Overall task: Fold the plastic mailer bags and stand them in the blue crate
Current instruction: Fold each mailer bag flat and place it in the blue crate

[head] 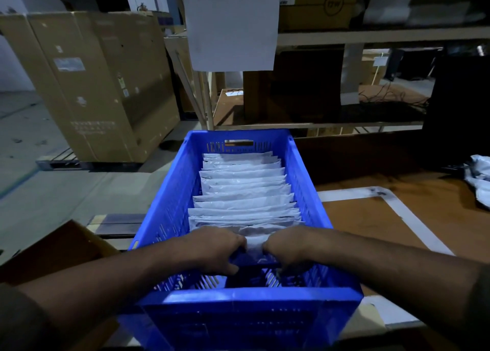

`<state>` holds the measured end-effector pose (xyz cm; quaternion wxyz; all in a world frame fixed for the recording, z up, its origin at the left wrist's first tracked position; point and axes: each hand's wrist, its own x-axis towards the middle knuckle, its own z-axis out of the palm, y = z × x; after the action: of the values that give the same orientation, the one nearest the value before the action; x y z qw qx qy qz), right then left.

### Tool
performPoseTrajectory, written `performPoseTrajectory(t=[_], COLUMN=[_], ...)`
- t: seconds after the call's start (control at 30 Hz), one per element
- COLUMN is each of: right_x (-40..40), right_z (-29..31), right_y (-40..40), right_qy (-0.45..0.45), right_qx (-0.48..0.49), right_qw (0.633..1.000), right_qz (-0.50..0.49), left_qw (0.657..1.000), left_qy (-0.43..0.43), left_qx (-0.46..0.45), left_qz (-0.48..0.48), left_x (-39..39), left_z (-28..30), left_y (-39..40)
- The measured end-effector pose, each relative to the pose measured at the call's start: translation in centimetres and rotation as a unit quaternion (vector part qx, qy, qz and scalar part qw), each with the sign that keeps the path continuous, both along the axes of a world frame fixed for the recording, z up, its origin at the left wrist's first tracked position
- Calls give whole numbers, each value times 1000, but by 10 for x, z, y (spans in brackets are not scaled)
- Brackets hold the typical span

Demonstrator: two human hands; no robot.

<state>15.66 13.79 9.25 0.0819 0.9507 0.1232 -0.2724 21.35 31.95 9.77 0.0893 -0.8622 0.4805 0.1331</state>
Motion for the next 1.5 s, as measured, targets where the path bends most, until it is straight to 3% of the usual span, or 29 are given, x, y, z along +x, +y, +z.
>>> performPoseTrajectory(t=[0.17,0.3,0.43,0.6,0.7,0.97,1.5], right_x=[-5,-7,-12,-14,-10,6,15], right_z=[19,20,24,29,29,25,28], right_y=[-2,5,0,-1,-1,10,8], right_qy=[-19,-8,-92,-220,-216,-191,-160], right_qx=[2,3,27,37,21,-67,-55], right_qw=[999,999,994,974,975,979,983], right_qz=[-26,-33,-48,-37,-46,-27,-67], left_qw=[999,1000,998,981,977,984,986], left_qy=[-24,-12,-25,-114,-121,-153,-142], left_qx=[-32,11,-44,-130,-140,-57,-17], left_qz=[24,12,40,86,108,79,82], left_x=[3,-2,0,5,9,13,7], left_z=[6,-2,7,12,7,-1,12], left_y=[-1,-6,-3,4,5,-7,-15])
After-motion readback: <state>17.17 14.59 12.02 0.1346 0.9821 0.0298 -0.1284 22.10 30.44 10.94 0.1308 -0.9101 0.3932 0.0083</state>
